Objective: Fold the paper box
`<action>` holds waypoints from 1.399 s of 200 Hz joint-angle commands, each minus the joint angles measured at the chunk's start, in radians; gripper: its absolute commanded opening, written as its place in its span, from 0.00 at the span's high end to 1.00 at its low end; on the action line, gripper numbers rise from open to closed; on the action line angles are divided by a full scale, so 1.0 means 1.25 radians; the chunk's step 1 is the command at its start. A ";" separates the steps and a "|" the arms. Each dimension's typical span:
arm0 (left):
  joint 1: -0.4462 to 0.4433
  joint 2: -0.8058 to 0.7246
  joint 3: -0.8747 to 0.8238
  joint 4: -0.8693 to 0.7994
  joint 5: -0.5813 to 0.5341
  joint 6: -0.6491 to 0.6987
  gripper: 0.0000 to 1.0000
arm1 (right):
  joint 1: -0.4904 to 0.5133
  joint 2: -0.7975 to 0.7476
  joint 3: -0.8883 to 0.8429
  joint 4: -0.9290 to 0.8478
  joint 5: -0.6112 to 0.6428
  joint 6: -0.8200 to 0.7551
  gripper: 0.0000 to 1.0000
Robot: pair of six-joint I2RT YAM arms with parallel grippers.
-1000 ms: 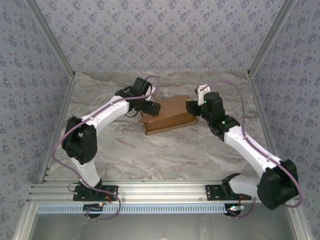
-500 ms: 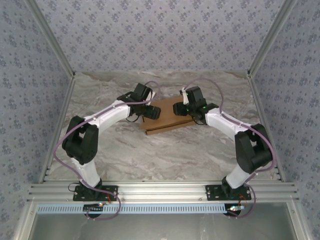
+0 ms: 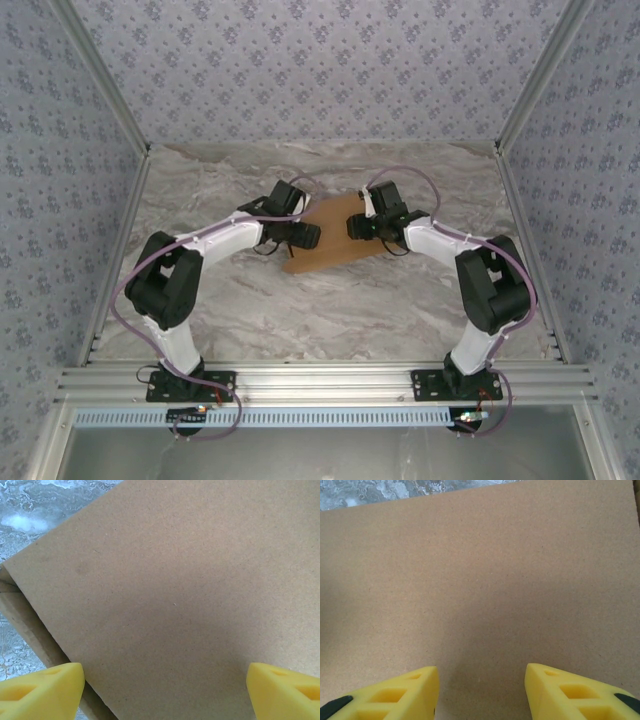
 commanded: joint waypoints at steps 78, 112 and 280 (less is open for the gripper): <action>-0.036 -0.032 0.002 0.043 -0.073 0.046 0.17 | -0.006 -0.005 0.016 -0.068 -0.003 -0.062 0.48; -0.032 -0.062 0.025 0.047 -0.092 0.066 0.16 | 0.001 -0.047 0.047 -0.102 -0.002 -0.089 0.45; 0.124 0.199 0.377 -0.142 0.193 0.047 0.08 | 0.001 -0.289 -0.056 -0.329 0.008 -0.129 0.25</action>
